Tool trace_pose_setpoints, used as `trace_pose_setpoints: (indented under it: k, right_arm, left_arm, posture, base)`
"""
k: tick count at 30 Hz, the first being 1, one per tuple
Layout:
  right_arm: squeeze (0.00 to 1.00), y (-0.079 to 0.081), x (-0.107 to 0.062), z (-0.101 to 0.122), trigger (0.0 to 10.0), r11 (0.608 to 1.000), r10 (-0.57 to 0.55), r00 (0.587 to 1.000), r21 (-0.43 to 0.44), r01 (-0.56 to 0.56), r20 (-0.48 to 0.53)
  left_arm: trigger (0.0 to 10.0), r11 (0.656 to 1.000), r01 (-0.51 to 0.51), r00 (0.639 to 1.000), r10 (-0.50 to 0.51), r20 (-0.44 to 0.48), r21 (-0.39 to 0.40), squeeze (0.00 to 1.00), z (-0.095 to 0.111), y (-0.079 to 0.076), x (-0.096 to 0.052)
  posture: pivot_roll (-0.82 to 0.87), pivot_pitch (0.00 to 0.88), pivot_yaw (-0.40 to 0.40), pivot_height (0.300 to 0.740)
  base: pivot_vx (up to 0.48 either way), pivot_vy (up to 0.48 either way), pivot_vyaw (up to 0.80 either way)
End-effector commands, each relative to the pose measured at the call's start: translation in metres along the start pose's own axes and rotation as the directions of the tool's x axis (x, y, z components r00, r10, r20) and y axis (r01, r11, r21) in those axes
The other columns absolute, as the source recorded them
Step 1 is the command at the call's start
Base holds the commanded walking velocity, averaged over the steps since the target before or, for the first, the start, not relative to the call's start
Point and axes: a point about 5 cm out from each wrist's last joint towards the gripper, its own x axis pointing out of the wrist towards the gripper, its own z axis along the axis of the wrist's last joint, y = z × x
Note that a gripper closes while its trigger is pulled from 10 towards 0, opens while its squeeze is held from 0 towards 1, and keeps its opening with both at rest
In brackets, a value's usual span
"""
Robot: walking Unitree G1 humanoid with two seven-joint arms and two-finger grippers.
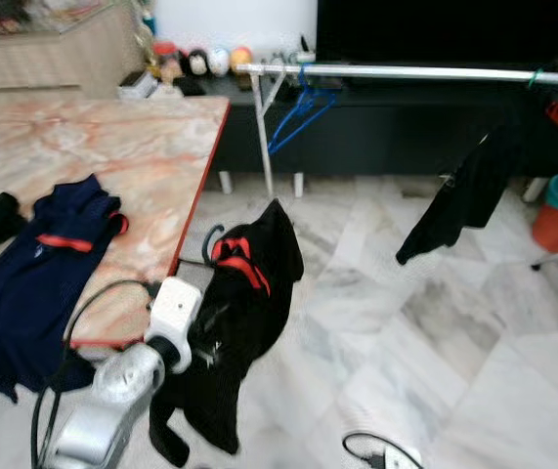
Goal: Hang hanger
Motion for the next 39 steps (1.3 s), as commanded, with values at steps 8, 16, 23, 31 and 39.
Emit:
trace_pose_setpoints:
  k: [8,16,23,31,39]
  right_arm:
    - [0.00,0.005,0.009,0.030,10.0,1.000,0.005,0.997,0.007,-0.006,0.072]
    - [0.00,0.000,0.013,0.054,10.0,1.000,-0.007,0.990,0.019,0.004,0.138]
    - [0.00,-0.009,0.013,0.063,10.0,1.000,-0.019,0.985,0.026,0.015,0.174]
    - [0.00,-0.013,0.012,0.059,10.0,0.999,-0.028,0.983,0.023,0.024,0.183]
    - [0.00,-0.012,0.008,0.048,10.0,0.999,-0.018,0.980,0.042,0.010,0.198]
  left_arm:
    - [10.0,1.000,0.028,0.996,-0.029,0.085,0.012,0.00,0.026,0.002,0.012]
    - [10.0,0.999,0.037,0.995,-0.038,0.095,0.003,0.00,0.030,0.004,0.016]
    - [10.0,1.000,0.013,0.994,-0.011,0.111,-0.024,0.00,0.033,0.011,0.009]
    - [10.0,0.999,-0.028,0.995,0.031,0.096,-0.028,0.00,0.028,0.019,0.004]
    - [10.0,0.998,-0.045,0.996,0.048,0.074,-0.032,0.00,0.026,0.018,-0.010]
  posture:
    - [0.09,0.000,0.007,0.740]
    - [0.07,0.000,0.009,0.740]
    - [0.06,0.000,-0.003,0.740]
    - [0.07,0.000,-0.005,0.740]
    - [0.12,0.000,-0.023,0.740]
  base:
    - [-0.279,0.000,0.00]
    - [-0.280,0.000,0.00]
    - [-0.280,0.000,0.00]
    - [-0.282,0.000,0.00]
    - [-0.281,0.000,0.00]
